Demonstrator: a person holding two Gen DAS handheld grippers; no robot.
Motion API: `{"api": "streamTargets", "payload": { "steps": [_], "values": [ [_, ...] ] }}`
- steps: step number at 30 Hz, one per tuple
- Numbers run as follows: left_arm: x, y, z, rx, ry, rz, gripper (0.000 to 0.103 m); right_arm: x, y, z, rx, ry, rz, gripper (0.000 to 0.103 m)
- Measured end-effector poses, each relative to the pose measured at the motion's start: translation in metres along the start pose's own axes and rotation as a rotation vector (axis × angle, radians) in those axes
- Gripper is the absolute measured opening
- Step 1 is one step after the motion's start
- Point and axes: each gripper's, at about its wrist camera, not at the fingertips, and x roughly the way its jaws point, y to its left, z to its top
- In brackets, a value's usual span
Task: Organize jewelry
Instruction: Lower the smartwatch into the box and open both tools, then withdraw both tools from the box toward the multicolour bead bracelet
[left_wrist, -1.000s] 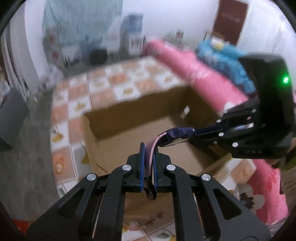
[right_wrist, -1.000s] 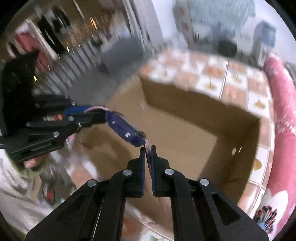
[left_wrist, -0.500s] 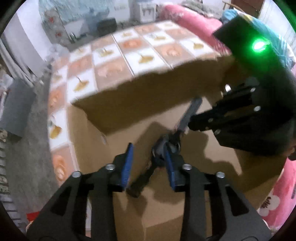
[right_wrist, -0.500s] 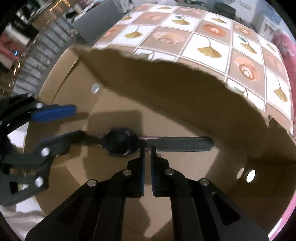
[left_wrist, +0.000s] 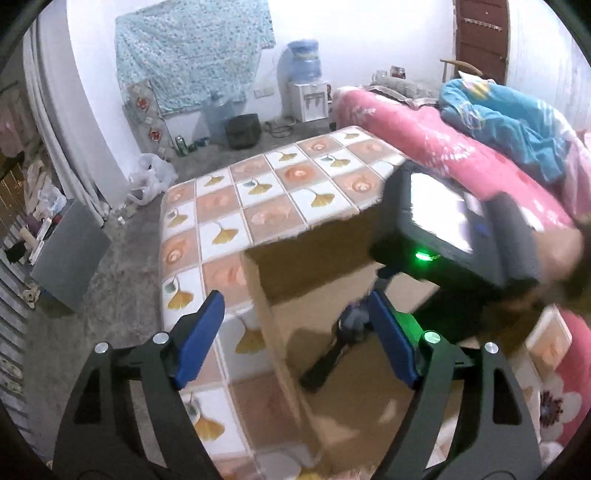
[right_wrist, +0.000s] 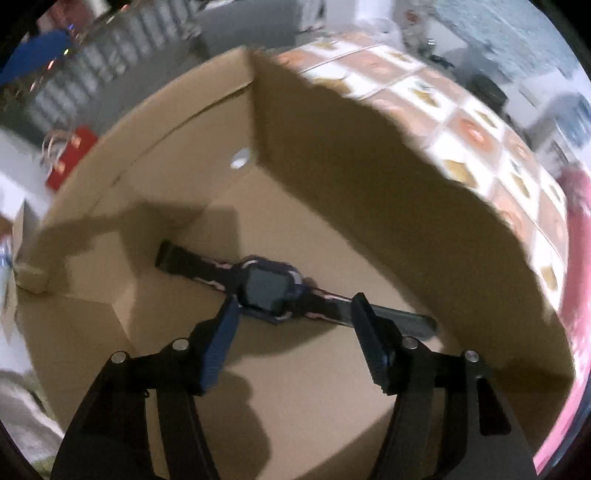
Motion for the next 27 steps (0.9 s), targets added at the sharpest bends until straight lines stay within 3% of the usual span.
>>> {"api": "streamTargets", "payload": {
  "steps": [5, 9, 13, 17, 27],
  "values": [
    [-0.016, 0.010, -0.042, -0.013, -0.001, 0.058, 0.077, 0.024, 0.012, 0.002, -0.072, 0.091, -0.015, 0.061],
    [-0.032, 0.016, -0.087, -0.034, -0.037, 0.149, 0.077, 0.028, 0.012, 0.001, -0.063, 0.100, -0.035, 0.060],
    [-0.041, 0.020, -0.125, -0.075, -0.053, 0.189, 0.079, 0.025, -0.004, -0.001, 0.050, 0.098, -0.063, 0.060],
    [-0.036, 0.026, -0.158, -0.150, -0.011, 0.156, 0.079, 0.022, -0.027, -0.002, 0.192, 0.081, -0.047, 0.060],
    [-0.023, 0.024, -0.211, -0.300, 0.047, 0.013, 0.079, 0.022, -0.028, 0.005, 0.314, 0.045, -0.094, 0.060]
  ]
}}
